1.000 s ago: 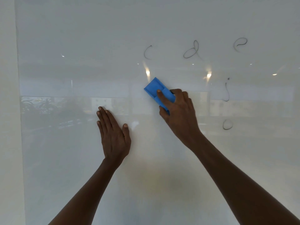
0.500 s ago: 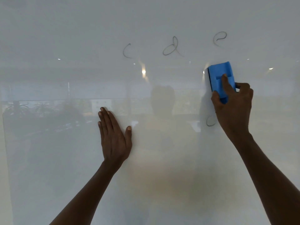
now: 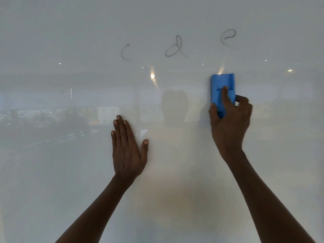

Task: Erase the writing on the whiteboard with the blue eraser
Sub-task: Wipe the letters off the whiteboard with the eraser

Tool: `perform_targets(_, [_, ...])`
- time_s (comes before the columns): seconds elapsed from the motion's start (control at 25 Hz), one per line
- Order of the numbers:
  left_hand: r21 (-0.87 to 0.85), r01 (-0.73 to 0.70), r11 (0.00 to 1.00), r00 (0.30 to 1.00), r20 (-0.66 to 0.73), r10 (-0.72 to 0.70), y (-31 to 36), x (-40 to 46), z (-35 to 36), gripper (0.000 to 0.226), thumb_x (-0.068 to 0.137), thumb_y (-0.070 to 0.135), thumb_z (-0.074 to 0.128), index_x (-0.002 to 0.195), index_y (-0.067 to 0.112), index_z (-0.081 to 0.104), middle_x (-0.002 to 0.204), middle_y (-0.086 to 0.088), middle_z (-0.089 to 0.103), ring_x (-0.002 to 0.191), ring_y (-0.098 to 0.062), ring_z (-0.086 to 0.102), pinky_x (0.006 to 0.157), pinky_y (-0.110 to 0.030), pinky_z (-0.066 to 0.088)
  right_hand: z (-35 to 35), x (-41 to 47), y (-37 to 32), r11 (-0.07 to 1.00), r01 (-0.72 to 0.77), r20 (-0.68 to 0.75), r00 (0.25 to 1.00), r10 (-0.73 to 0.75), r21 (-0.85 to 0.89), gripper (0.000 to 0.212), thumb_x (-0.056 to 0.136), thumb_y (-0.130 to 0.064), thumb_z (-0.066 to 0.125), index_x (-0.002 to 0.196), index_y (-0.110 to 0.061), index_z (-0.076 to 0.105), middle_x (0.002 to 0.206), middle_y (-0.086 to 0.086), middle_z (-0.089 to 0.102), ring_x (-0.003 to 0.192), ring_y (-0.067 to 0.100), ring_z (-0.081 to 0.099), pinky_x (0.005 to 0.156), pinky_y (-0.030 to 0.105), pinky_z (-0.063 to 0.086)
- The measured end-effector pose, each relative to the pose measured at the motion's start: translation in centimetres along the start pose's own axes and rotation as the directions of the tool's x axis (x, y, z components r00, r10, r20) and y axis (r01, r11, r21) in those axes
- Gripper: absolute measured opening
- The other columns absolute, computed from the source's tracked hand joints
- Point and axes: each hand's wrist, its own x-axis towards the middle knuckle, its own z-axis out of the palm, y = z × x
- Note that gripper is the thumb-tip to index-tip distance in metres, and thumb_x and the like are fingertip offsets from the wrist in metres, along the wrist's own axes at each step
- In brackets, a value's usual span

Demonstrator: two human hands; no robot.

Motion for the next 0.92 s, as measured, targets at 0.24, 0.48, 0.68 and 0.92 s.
perform_targets(0.24, [-0.008, 0.005, 1.000, 1.000, 0.006, -0.005, -0.1, -0.1, 0.1, 0.081, 0.104, 0.048, 0.032, 0.161, -0.005, 0.007, 0.172, -0.021, 0.001, 0.161, -0.031, -0.003, 0.131, -0.038, -0.001, 1.3, -7.4, -3.6, 0.937, 0.348, 0.260, 0.905, -0.337, 0.003, 0.056, 0.086, -0.026, 0.068, 0.138, -0.018, 0.051, 0.121, 0.019, 0.056, 0.096, 0.034, 0.055, 0.077, 0.043, 0.054])
perform_targets(0.48, [-0.010, 0.014, 1.000, 1.000, 0.021, -0.014, -0.2, 0.0, 0.2, 0.082, 0.104, 0.049, 0.032, 0.162, -0.001, 0.003, 0.172, -0.018, -0.003, 0.161, -0.030, -0.005, 0.131, -0.037, -0.002, -0.7, -10.8, 0.8, 0.835, 0.547, 0.329, 0.799, -0.504, -0.050, 0.052, 0.081, -0.021, 0.072, 0.131, -0.020, 0.059, 0.117, 0.015, 0.063, 0.085, 0.029, 0.060, 0.076, 0.037, 0.052])
perform_targets(0.68, [0.005, 0.016, 1.000, 0.999, 0.030, -0.016, 0.0, -0.1, 0.0, 0.081, 0.105, 0.048, 0.030, 0.161, -0.003, 0.003, 0.172, -0.020, -0.002, 0.161, -0.031, -0.006, 0.131, -0.039, -0.001, -2.8, -5.9, 5.4, 0.895, 0.443, 0.239, 0.875, -0.421, -0.046, 0.057, 0.078, -0.016, 0.075, 0.132, -0.021, 0.058, 0.123, 0.018, 0.059, 0.094, 0.035, 0.055, 0.077, 0.042, 0.053])
perform_targets(0.92, [0.007, 0.022, 1.000, 0.999, 0.037, -0.022, 0.3, -0.2, -0.3, 0.081, 0.106, 0.049, 0.028, 0.161, -0.004, 0.003, 0.172, -0.021, -0.003, 0.161, -0.031, -0.006, 0.131, -0.042, 0.001, -4.7, -5.1, 9.5, 0.994, 0.074, 0.119, 0.991, -0.064, -0.081, 0.062, 0.087, -0.027, 0.068, 0.144, -0.029, 0.043, 0.126, 0.015, 0.048, 0.109, 0.028, 0.045, 0.076, 0.038, 0.051])
